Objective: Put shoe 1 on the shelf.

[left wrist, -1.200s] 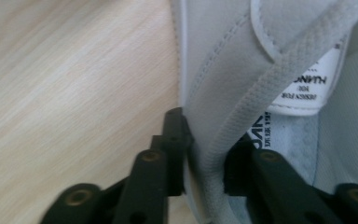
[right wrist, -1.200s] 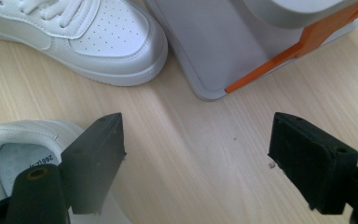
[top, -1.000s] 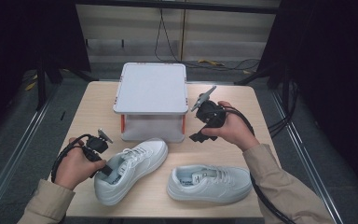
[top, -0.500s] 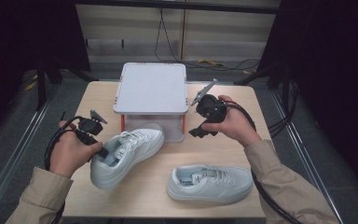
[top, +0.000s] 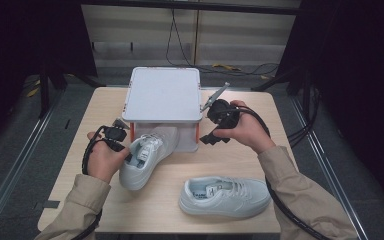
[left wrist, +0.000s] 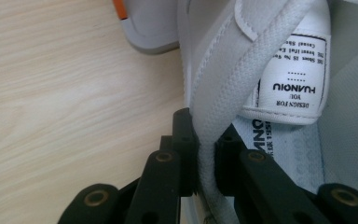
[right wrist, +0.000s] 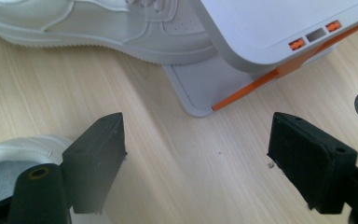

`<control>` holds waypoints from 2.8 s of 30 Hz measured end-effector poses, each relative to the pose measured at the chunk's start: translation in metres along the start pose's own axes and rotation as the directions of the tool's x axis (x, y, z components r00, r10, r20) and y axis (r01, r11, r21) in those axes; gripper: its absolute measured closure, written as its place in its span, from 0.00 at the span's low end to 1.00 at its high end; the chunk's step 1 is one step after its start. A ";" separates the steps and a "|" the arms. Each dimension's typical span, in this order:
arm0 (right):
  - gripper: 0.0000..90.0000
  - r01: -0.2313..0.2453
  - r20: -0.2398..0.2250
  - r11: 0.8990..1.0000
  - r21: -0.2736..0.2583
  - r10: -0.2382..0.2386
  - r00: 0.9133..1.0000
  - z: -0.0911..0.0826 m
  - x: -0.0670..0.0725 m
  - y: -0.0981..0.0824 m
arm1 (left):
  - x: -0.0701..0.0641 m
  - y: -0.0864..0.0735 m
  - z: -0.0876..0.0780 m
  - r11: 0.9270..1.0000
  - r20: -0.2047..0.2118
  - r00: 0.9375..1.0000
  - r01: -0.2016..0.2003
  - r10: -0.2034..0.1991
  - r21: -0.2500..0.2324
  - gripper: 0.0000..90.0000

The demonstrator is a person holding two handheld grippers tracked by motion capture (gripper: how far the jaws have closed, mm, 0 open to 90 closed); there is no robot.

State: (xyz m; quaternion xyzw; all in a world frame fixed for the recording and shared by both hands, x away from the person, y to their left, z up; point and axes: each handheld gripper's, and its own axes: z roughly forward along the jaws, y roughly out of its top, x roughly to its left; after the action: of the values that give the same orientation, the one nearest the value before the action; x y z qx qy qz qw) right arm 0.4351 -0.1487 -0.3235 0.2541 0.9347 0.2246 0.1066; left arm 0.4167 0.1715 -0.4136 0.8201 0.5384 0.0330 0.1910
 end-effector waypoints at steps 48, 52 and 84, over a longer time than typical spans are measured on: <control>0.43 -0.186 0.039 0.981 -0.051 0.188 0.981 0.032 -0.028 0.074 | 0.008 -0.073 -0.008 0.977 0.171 0.965 -0.210 0.199 0.045 0.40; 0.44 -0.197 0.035 0.979 -0.048 0.199 0.979 0.034 -0.030 0.073 | -0.002 -0.071 -0.002 0.972 0.162 0.962 -0.231 0.221 0.043 0.45; 0.43 -0.197 0.010 0.978 -0.065 0.198 0.980 0.035 -0.033 0.070 | -0.067 -0.015 0.017 0.961 0.228 0.934 -0.265 0.276 -0.077 0.44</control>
State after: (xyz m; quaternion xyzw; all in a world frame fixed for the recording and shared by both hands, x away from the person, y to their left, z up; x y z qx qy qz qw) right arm 0.5043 -0.0990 -0.3179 0.3440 0.8962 0.2619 0.0995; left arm 0.3806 0.1122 -0.4243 0.8800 0.3928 -0.0268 0.2658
